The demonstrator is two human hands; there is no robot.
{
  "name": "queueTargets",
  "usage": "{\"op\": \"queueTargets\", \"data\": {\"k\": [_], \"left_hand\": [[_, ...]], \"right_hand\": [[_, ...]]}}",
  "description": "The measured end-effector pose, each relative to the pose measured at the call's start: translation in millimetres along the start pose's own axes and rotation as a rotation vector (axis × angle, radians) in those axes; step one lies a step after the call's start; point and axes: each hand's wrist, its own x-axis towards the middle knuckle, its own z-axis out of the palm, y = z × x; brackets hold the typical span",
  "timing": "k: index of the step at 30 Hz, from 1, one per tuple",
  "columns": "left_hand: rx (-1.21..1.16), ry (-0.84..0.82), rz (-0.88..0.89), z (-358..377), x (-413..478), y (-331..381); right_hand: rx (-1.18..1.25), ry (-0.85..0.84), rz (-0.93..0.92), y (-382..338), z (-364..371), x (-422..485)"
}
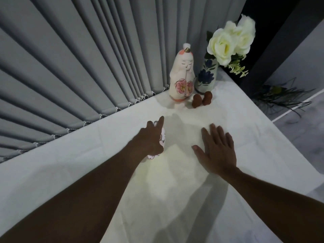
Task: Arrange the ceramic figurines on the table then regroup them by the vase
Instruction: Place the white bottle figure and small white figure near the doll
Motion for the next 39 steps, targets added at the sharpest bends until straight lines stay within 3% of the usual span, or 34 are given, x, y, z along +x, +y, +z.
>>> {"op": "queueTargets", "data": {"k": [7,17,39], "left_hand": [[0.069,0.008,0.158,-15,48,50],[-0.127,0.116,0.313,-19,90,74],[-0.093,0.006,0.236,-22,99,79]], "right_hand": [[-0.010,0.012,0.022,2,5,3],[-0.006,0.048,0.020,6,5,8],[-0.016,0.065,0.024,8,6,10]]}}
